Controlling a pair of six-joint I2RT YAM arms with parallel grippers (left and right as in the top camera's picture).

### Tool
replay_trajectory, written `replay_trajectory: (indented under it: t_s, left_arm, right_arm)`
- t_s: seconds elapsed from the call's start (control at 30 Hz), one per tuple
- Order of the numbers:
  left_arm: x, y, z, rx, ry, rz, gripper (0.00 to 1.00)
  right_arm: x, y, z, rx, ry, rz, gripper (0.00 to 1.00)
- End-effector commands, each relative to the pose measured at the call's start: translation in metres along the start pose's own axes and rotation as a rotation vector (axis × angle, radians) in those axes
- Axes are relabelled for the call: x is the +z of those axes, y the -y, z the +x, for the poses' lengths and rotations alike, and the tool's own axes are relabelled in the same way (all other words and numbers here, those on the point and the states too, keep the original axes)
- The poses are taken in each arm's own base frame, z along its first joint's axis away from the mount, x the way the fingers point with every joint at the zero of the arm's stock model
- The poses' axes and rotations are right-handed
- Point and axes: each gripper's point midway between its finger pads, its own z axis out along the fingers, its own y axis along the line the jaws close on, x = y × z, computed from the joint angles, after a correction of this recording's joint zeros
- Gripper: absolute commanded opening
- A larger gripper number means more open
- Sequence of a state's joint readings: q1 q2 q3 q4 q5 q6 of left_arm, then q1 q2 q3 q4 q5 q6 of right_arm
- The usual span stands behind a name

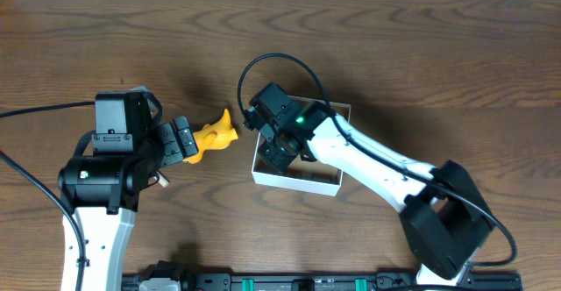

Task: Pack container
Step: 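Open the right gripper to release the ball and lift away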

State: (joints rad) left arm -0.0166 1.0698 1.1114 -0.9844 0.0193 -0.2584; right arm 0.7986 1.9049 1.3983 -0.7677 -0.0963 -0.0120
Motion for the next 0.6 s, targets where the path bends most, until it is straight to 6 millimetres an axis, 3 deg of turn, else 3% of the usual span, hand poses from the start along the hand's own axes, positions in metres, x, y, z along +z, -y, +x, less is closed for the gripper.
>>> replay_trajectory:
  t_s: [0.0, 0.23, 0.57]
  left_arm:
    - [-0.004, 0.000, -0.005, -0.005, 0.015, 0.000, 0.98]
    - [-0.004, 0.000, -0.005, -0.005, 0.015, 0.000, 0.98]
    - [-0.004, 0.000, -0.005, -0.005, 0.015, 0.000, 0.98]
  right_arm:
    - [0.018, 0.009, 0.003, -0.009, -0.029, 0.040, 0.01]
    - [0.028, 0.038, -0.014, 0.067, 0.039, 0.200, 0.01]
    - [0.026, 0.045, -0.023, 0.105, 0.082, 0.234, 0.01]
